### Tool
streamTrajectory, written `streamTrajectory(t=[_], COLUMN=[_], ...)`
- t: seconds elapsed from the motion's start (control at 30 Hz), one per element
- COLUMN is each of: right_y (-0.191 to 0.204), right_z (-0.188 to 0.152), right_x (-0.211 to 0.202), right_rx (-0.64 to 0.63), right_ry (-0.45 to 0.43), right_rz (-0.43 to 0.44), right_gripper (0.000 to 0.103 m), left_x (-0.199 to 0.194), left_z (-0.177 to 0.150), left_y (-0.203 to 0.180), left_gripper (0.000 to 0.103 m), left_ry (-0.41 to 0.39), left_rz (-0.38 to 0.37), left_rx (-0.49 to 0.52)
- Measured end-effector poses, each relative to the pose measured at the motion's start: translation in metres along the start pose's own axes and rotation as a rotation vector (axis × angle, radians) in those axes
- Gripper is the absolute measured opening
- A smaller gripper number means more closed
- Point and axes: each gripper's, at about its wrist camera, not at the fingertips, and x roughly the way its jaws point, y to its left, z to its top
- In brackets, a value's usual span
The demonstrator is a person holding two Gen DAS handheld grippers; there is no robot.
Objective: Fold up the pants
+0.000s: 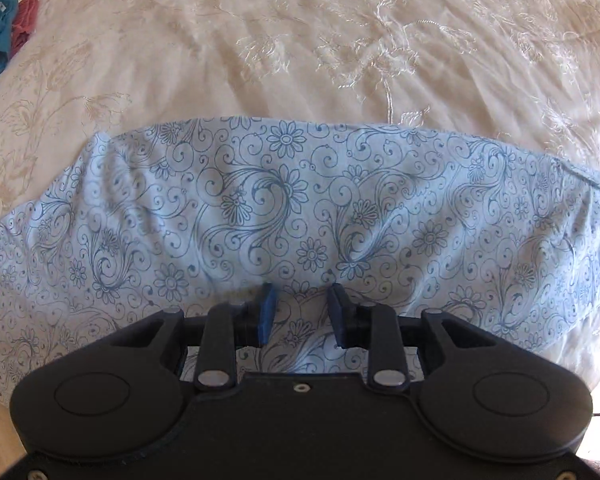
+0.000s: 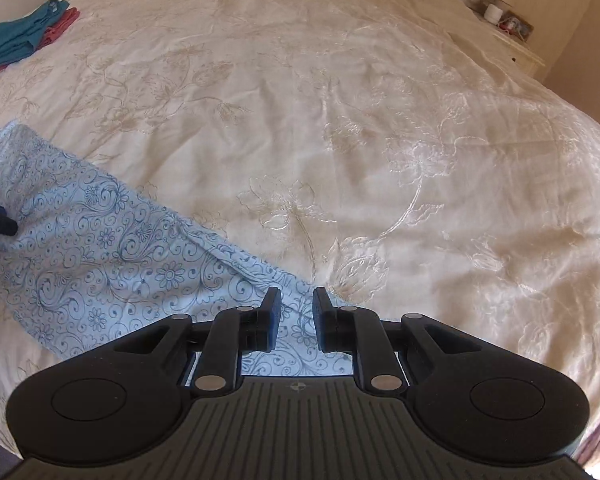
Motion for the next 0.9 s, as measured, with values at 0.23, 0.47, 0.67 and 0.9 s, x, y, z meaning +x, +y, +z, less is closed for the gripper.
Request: streamTrajectory(t=[0.23, 0.47, 0.67, 0.9], right_y=[0.005, 0.003, -0.017, -0.052], right_z=[0.004, 0.003, 0.014, 0.0], right_x=[0.022, 0.032, 0.038, 0.016], right_rx=[-0.242, -0.293, -0.173, 0.046], right_ry=[-0.002, 0.004, -0.004, -0.02], right_rz=[0.131, 0.19, 0.195, 0.186], right_gripper=[0.017, 0.001, 0.002, 0.006], left_x=[-0.037, -0.051, -0.053, -0.049], left_z=[-0.016, -0.026, -0.017, -0.005], left_y=[-0.003, -0.018, -0.039, -0.078], left_gripper=[0.039, 0.039, 0.039, 0.039], left_ry=[-0.057, -0.058, -0.066, -0.065], left_rz=[0.029, 0.048, 0.043, -0.008], left_rx=[-0.166, -0.206, -0.175, -0.063])
